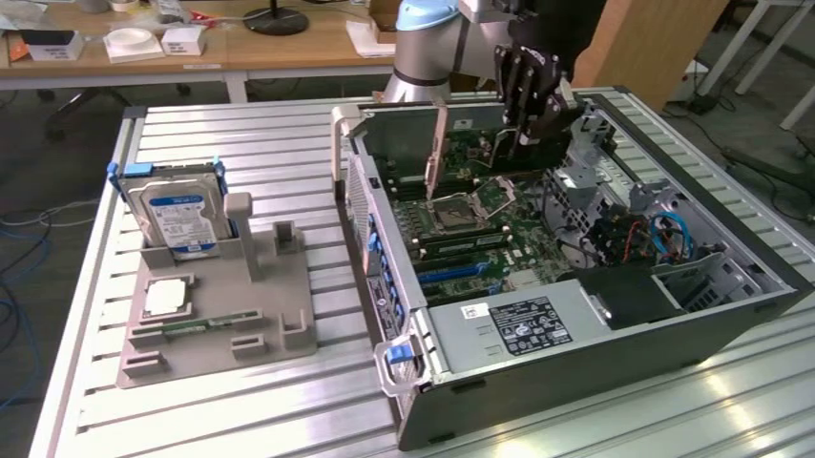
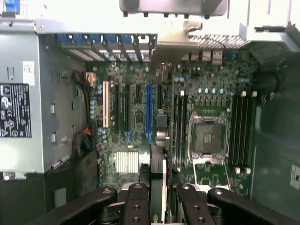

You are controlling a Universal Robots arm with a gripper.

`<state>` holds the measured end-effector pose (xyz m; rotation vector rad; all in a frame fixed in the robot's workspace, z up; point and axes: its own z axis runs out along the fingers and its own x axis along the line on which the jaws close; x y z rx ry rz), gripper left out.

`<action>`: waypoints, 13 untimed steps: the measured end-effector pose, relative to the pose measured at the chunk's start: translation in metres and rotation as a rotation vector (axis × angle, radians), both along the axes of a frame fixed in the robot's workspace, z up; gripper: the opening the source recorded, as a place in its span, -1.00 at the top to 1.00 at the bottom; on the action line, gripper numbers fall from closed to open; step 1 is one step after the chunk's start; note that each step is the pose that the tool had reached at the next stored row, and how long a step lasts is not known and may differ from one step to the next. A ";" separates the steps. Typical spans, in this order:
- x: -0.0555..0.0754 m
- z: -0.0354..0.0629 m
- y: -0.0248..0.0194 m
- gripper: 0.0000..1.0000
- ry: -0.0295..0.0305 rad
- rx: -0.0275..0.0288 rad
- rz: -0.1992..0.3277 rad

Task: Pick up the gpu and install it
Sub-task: 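Insert the gpu into the slot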

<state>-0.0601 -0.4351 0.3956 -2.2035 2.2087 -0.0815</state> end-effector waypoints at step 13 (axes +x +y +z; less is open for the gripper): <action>-0.004 -0.0229 -0.0018 0.47 -0.0051 0.0000 -0.001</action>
